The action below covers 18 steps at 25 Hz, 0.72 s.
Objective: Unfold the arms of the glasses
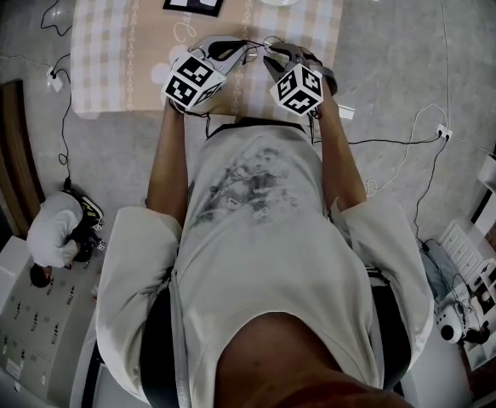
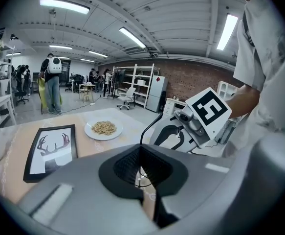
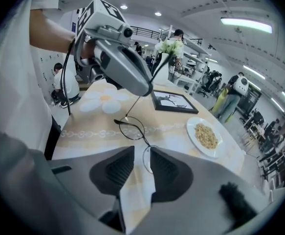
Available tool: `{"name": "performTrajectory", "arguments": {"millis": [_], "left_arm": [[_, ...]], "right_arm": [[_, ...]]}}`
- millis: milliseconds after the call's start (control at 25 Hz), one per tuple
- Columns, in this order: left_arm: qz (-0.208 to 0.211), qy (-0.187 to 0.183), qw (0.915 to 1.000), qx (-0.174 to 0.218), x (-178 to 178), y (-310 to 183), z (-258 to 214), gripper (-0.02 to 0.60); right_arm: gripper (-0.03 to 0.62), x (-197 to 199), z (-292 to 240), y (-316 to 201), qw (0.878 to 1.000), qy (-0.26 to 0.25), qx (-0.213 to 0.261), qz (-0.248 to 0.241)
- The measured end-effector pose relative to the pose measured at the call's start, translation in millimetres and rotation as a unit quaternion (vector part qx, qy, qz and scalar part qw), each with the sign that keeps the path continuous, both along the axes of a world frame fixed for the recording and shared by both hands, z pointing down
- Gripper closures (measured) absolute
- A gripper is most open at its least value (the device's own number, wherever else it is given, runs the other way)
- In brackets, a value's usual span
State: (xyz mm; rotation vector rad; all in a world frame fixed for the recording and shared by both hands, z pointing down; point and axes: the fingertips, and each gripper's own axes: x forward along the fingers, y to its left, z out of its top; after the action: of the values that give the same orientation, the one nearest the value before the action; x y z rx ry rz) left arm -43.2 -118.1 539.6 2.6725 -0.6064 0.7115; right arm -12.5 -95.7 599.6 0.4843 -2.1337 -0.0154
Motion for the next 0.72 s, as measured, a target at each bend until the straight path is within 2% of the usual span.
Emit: {"name": "performTrajectory", "arguments": {"millis": [720], "left_arm": [[-0.004,-0.001,1.0,0.002,0.6,6.0,-3.0,0.575]], "right_arm": [[0.471,-30.9,-17.3,25.8,0.998,-0.035,0.015,-0.047]]}}
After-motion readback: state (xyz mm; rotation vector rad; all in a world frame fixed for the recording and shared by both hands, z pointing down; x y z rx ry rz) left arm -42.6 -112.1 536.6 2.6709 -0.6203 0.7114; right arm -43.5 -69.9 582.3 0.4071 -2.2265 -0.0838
